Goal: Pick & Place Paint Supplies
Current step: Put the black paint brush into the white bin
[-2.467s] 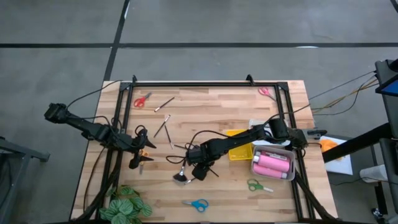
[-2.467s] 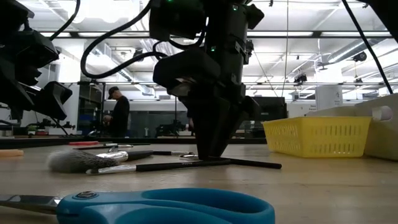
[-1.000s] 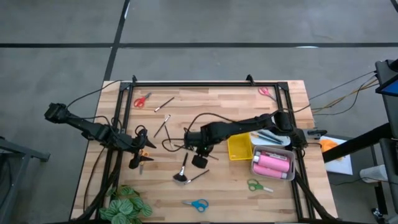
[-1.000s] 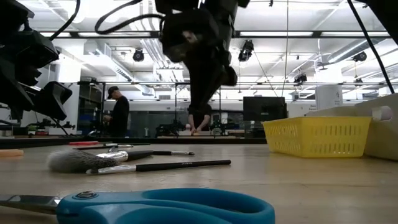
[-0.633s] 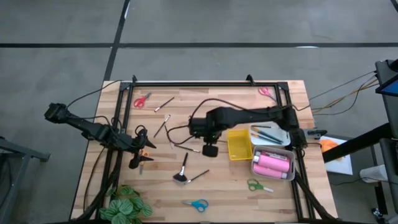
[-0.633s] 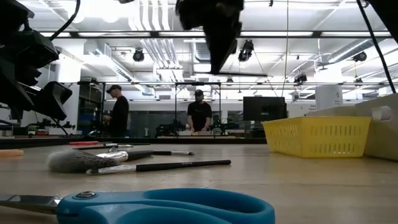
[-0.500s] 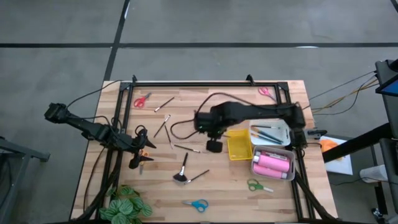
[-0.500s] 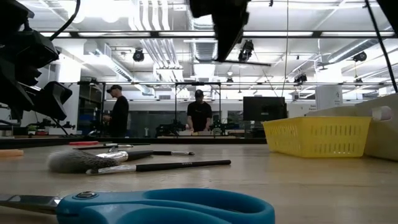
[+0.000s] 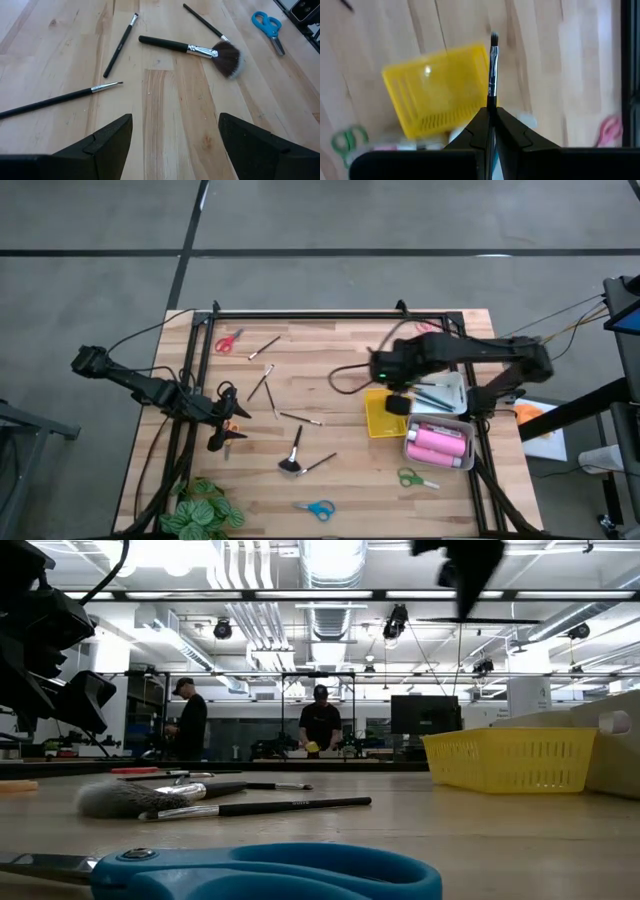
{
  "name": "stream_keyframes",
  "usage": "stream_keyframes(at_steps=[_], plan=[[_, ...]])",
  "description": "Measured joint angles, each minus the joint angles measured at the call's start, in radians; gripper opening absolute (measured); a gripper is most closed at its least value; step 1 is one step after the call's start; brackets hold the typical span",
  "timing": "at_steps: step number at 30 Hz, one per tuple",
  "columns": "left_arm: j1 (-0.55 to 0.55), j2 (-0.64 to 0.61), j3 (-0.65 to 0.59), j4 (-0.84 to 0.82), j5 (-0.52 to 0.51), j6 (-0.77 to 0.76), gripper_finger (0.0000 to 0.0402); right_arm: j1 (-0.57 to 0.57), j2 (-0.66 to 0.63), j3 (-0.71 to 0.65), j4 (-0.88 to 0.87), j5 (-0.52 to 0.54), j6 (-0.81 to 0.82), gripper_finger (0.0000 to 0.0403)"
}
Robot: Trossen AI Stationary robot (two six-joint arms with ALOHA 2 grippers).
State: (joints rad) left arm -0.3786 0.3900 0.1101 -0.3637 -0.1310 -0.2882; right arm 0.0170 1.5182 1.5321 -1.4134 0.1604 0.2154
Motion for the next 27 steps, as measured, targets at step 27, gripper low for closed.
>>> stream_keyframes(at_steps=[27], plan=[[0.000, 0.000, 0.000, 0.000, 0.000, 0.000, 0.0300, 0.000, -0.393, -0.765, 0.230, 0.000, 0.134, 0.0015]])
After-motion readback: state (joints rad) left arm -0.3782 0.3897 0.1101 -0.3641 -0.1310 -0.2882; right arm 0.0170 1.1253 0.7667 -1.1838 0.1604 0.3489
